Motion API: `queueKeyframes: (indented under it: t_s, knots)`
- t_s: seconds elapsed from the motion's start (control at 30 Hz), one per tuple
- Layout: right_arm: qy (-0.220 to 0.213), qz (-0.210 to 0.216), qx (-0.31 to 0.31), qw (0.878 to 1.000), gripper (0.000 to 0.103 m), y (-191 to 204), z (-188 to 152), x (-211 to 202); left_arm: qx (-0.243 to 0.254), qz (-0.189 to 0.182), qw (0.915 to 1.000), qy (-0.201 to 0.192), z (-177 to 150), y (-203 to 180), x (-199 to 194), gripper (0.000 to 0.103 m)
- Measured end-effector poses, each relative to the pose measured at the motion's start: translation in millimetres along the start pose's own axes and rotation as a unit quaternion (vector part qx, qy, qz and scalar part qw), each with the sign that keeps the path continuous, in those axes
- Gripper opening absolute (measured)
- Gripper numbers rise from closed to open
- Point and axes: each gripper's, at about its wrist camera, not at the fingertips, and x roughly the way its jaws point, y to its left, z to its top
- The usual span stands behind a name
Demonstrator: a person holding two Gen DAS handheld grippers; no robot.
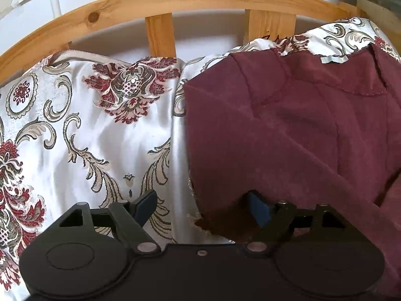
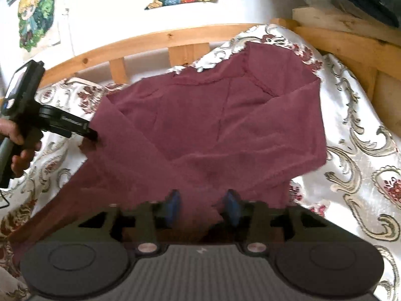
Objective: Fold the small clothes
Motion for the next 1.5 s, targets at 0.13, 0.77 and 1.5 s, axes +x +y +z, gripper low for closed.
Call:
queueKeyframes:
  t_s: [0.13, 0.77, 1.5]
  knots:
    - [0.011, -0.002, -0.024, 1.0, 0.071, 9, -3, 5, 0.022, 0.025, 0.9994, 0.012, -1, -6, 6, 0.087]
    - [0.038, -0.037, -0.047, 0.997, 0.095, 15, -13, 18, -0.008, 0.036, 0.9993, 0.006, 11, 7, 15, 0.096]
    - [0.022, -0.048, -0.043, 0.998, 0.103, 17, -9, 11, -0.035, 0.031, 0.9984, -0.032, -6, 9, -14, 0.099]
